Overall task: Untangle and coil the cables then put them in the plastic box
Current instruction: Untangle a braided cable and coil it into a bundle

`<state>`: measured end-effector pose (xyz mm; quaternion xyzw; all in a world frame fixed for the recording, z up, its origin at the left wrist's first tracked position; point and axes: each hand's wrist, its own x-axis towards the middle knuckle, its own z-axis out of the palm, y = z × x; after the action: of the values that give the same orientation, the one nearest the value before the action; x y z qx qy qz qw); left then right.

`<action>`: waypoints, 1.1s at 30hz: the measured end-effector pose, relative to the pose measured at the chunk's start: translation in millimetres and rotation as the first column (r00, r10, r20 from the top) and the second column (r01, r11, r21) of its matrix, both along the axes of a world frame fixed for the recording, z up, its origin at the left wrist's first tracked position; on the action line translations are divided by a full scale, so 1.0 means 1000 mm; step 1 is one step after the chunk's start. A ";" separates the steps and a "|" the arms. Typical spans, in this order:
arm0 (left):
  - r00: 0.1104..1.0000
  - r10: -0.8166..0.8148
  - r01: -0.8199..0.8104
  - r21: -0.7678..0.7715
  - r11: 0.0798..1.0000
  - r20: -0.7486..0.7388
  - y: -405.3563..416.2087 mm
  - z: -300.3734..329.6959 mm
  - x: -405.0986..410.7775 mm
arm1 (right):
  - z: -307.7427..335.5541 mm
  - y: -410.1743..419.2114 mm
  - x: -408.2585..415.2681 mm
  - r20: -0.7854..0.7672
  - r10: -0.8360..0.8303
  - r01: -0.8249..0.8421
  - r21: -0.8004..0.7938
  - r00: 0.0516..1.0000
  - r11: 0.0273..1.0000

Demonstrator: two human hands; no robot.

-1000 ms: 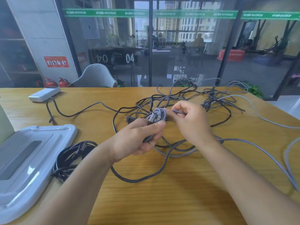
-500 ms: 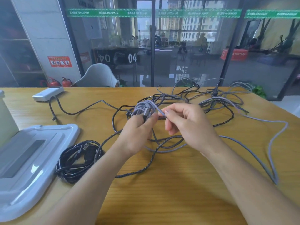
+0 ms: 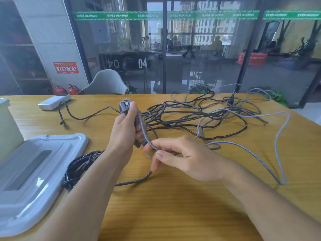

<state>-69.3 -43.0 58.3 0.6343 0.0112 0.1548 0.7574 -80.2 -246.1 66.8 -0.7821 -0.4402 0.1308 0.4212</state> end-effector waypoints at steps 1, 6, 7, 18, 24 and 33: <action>1.000 -0.005 0.005 -0.015 1.000 0.004 0.001 0.001 0.000 | -0.001 0.001 0.001 0.012 0.003 -0.003 -0.019 1.000 1.000; 0.991 -0.133 0.134 -0.082 0.988 0.020 -0.004 0.003 -0.005 | -0.014 0.012 0.001 0.100 -0.025 0.035 -0.100 0.995 0.994; 0.983 -0.182 0.183 -0.092 0.979 0.018 -0.006 0.004 -0.007 | -0.017 0.014 0.001 0.087 -0.032 0.041 -0.099 0.996 0.994; 0.907 -0.421 0.421 -0.016 0.907 0.008 -0.017 0.011 -0.022 | -0.031 0.014 0.015 0.279 -0.012 0.069 -0.198 0.960 0.978; 0.889 -0.450 0.457 -0.087 0.885 0.083 -0.007 0.019 -0.026 | -0.026 -0.010 0.036 0.323 -0.103 0.169 -0.183 0.941 0.968; 0.889 -0.403 0.443 -0.185 0.877 0.220 0.020 0.039 -0.035 | -0.012 -0.073 0.075 0.253 -0.439 0.460 -0.032 0.862 0.887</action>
<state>-104.5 -22.7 97.4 0.5132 -0.1766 0.0375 0.8391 -4.7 -319.4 55.2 -0.8915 -0.2866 -0.0459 0.3479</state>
